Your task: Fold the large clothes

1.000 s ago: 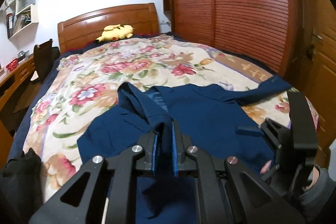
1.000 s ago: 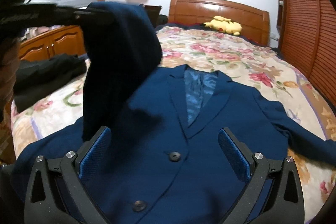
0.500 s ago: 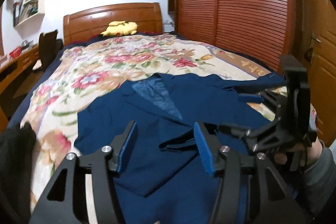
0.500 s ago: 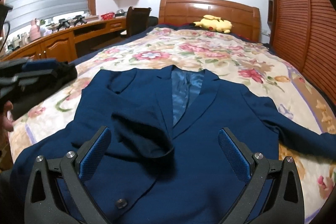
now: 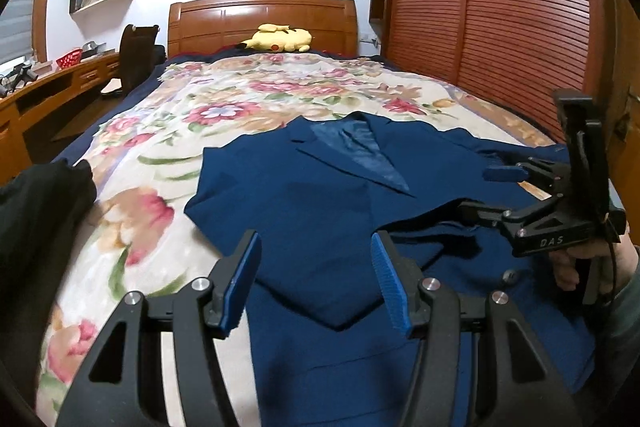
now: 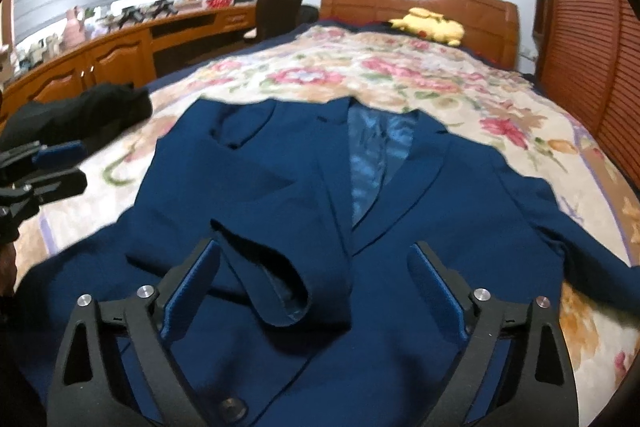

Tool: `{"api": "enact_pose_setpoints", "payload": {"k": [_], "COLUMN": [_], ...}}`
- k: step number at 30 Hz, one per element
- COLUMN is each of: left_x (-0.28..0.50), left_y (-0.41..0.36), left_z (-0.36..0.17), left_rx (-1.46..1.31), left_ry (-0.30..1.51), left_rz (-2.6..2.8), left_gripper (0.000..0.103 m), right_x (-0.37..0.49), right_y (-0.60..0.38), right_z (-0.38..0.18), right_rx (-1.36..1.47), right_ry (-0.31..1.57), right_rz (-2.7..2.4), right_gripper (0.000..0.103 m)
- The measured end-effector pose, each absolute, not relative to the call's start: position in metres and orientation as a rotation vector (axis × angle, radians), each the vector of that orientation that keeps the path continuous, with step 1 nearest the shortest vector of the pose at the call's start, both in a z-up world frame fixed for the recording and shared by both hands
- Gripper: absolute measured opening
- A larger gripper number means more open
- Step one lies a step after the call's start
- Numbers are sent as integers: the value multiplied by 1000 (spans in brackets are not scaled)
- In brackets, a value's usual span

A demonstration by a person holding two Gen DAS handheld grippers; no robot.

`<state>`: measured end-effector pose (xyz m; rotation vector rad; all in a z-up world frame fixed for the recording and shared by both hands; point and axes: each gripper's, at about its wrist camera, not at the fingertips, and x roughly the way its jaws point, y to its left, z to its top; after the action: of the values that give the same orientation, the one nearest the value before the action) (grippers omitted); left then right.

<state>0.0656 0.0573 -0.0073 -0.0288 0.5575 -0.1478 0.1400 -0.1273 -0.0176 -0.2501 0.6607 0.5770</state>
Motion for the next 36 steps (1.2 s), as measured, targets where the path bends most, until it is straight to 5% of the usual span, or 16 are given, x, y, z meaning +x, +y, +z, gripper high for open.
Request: {"api": "enact_pose_setpoints", "payload": {"k": [11, 14, 16, 19, 36], "left_x": [66, 66, 66, 66, 67], "left_y": [62, 61, 60, 57, 54], "left_z": [-27, -27, -28, -29, -31], "left_rx": [-41, -45, -39, -29, -13], "left_ry": [589, 588, 586, 586, 582], "left_rz": [-149, -146, -142, -142, -145], "left_gripper": [56, 56, 56, 56, 56], "right_x": [147, 150, 151, 151, 145], "right_y": [-108, -111, -113, -119, -189], "right_z": [-51, -55, -56, -53, 2], "right_rx": [-314, -302, -301, -290, -83], "right_ry": [760, 783, 793, 779, 587], "right_rz": [627, 634, 628, 600, 483], "right_gripper": [90, 71, 41, 10, 5]}}
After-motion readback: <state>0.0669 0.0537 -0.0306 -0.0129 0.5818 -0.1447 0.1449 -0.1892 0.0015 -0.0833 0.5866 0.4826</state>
